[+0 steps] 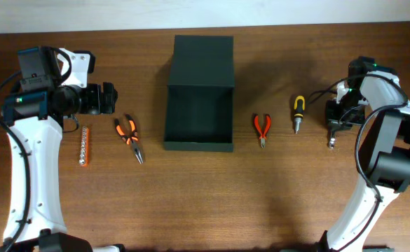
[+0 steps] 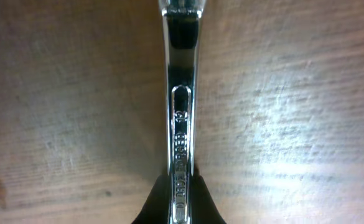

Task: Pack container
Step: 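Carry the wrench over the box and lower it inside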

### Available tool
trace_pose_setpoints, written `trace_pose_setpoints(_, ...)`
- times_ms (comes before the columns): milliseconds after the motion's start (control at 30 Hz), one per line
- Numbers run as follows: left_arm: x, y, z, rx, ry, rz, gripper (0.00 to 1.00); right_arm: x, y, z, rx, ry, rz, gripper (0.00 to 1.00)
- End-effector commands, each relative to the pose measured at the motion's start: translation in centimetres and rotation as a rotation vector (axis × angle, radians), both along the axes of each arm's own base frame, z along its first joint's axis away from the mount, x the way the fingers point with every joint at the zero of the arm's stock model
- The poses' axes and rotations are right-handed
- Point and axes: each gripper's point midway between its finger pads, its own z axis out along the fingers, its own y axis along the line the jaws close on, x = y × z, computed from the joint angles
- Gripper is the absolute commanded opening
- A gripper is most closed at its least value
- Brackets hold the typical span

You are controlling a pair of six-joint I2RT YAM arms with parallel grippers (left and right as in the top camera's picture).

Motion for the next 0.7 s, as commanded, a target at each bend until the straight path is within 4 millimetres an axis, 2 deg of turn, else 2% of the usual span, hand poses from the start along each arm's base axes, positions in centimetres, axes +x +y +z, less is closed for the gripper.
trace_pose_setpoints(0,0.4,0.2,0.5,0.011,-0.014,-0.010,0.96,1.0,0.3,0.7,0.019,-0.015,-0.007,0.04)
trace_pose_setpoints(167,0.5,0.2,0.6,0.011,-0.017,-0.010,0.96,3.6,1.9,5.0,0.116,-0.120,-0.011,0.04)
trace_pose_setpoints(333,0.5,0.2,0.6,0.012,-0.019,-0.010,0.95,6.1,4.7,10.9,0.173,-0.245,0.040,0.04)
trace_pose_setpoints(500,0.6,0.2,0.6,0.013,-0.022,-0.010,0.94,7.3,10.7,17.5,0.219,-0.353,0.172,0.04)
trace_pose_setpoints(667,0.8,0.3,0.8,0.015,-0.032,-0.010,0.94,7.7,19.0,23.6,0.232,-0.496,0.377,0.04)
